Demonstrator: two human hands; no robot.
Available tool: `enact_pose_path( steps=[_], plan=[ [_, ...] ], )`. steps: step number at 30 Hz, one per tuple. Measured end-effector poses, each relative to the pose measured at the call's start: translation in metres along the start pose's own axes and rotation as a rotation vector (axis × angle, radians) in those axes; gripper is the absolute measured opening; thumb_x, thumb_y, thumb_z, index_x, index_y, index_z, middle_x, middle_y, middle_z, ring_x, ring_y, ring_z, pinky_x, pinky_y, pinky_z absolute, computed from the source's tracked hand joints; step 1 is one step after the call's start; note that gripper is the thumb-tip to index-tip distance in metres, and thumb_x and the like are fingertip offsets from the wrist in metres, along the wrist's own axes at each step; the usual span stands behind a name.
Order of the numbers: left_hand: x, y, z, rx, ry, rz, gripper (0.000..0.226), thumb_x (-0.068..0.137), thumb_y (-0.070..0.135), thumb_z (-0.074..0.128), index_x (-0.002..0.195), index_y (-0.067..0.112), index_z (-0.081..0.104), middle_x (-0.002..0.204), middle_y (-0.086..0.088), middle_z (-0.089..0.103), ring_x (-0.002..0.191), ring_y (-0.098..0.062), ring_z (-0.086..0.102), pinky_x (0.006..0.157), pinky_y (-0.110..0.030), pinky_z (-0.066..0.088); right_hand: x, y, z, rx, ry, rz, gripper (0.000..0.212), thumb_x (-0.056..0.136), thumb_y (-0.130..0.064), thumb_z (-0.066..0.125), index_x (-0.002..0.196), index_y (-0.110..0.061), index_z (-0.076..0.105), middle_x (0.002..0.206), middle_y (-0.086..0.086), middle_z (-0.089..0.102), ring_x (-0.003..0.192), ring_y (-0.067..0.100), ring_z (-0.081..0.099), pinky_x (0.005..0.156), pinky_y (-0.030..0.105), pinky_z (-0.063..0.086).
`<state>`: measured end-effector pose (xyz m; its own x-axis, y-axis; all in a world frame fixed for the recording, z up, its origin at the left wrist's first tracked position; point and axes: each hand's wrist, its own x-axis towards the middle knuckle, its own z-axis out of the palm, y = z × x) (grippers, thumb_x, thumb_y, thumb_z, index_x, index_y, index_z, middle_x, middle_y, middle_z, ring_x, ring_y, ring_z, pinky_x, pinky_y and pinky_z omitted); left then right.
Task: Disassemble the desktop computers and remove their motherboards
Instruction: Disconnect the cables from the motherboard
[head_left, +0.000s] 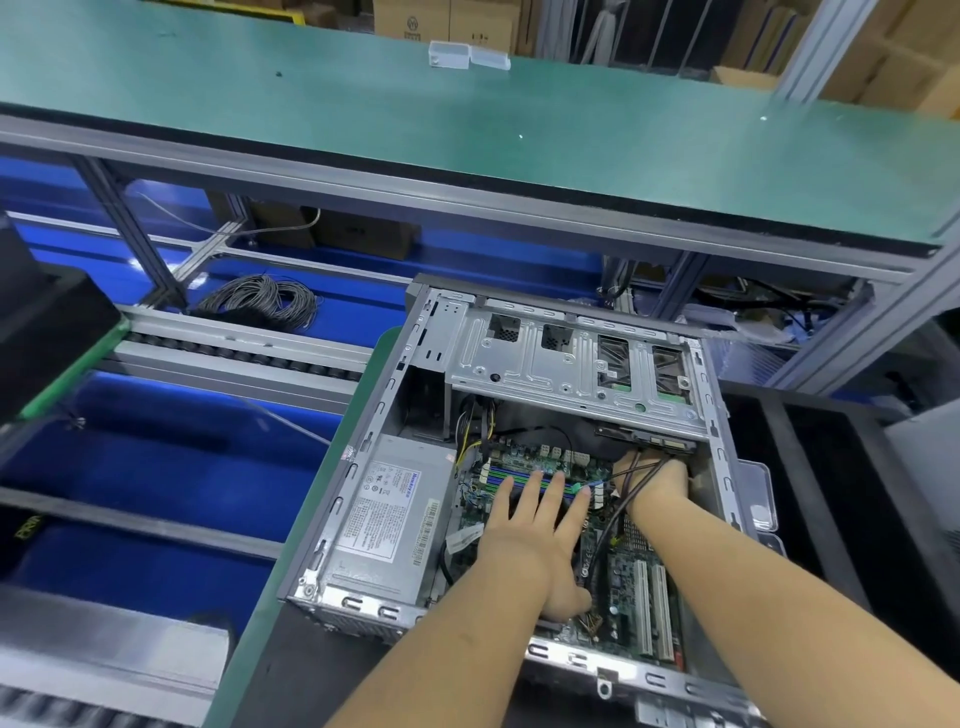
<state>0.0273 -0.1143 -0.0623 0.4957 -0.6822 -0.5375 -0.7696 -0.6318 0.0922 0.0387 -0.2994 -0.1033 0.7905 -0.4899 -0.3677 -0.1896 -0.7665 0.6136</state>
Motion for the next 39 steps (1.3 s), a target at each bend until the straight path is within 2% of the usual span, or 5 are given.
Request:
enact_pose_path(
  steps=[9,12,20,34,39],
  plan=[
    [-0.001,0.000,-0.002,0.003,-0.003,0.001,0.106,0.091,0.065,0.048,0.151,0.029,-0.032,0.161,-0.004,-0.033,0.147,-0.029,-0.032,0.114,-0.055,-0.021,0.000,-0.004,0.008,-0.001,0.041,0.024,0.034,0.099,-0.007,0.049,0.133,-0.009,0.054,0.126,0.004,0.063,0.116,0.023,0.062,0.076,0.035,0.050],
    [-0.001,0.000,-0.001,0.001,-0.002,0.002,0.106,0.091,0.065,0.048,0.151,0.029,-0.032,0.160,-0.004,-0.034,0.146,-0.029,-0.032,0.115,-0.055,-0.020,0.000,-0.006,0.009,-0.002,0.050,0.028,0.035,0.098,-0.007,0.050,0.133,-0.009,0.054,0.125,0.003,0.063,0.115,0.023,0.062,0.068,0.035,0.044],
    [0.000,-0.001,-0.001,-0.005,-0.007,0.008,0.106,0.092,0.064,0.049,0.151,0.029,-0.032,0.160,-0.004,-0.034,0.146,-0.030,-0.033,0.114,-0.055,-0.021,-0.007,-0.007,0.007,-0.050,0.037,0.049,0.036,0.096,-0.007,0.053,0.132,-0.011,0.056,0.125,0.005,0.062,0.113,0.026,0.061,0.067,0.041,0.043],
    [0.003,-0.002,0.001,-0.020,-0.009,0.013,0.108,0.091,0.063,0.052,0.151,0.030,-0.032,0.160,-0.004,-0.034,0.147,-0.030,-0.032,0.114,-0.056,-0.020,-0.014,-0.004,0.003,-0.105,0.051,0.029,0.038,0.096,-0.006,0.052,0.134,-0.006,0.051,0.127,0.010,0.060,0.116,0.031,0.060,0.086,0.043,0.052],
    [0.006,-0.002,0.003,-0.020,-0.011,0.016,0.108,0.090,0.064,0.051,0.150,0.030,-0.033,0.160,-0.004,-0.034,0.147,-0.030,-0.032,0.114,-0.056,-0.020,-0.012,0.006,-0.006,-0.069,0.032,0.005,0.036,0.096,-0.004,0.050,0.132,-0.008,0.056,0.122,0.007,0.064,0.110,0.028,0.063,0.084,0.041,0.056]
  ],
)
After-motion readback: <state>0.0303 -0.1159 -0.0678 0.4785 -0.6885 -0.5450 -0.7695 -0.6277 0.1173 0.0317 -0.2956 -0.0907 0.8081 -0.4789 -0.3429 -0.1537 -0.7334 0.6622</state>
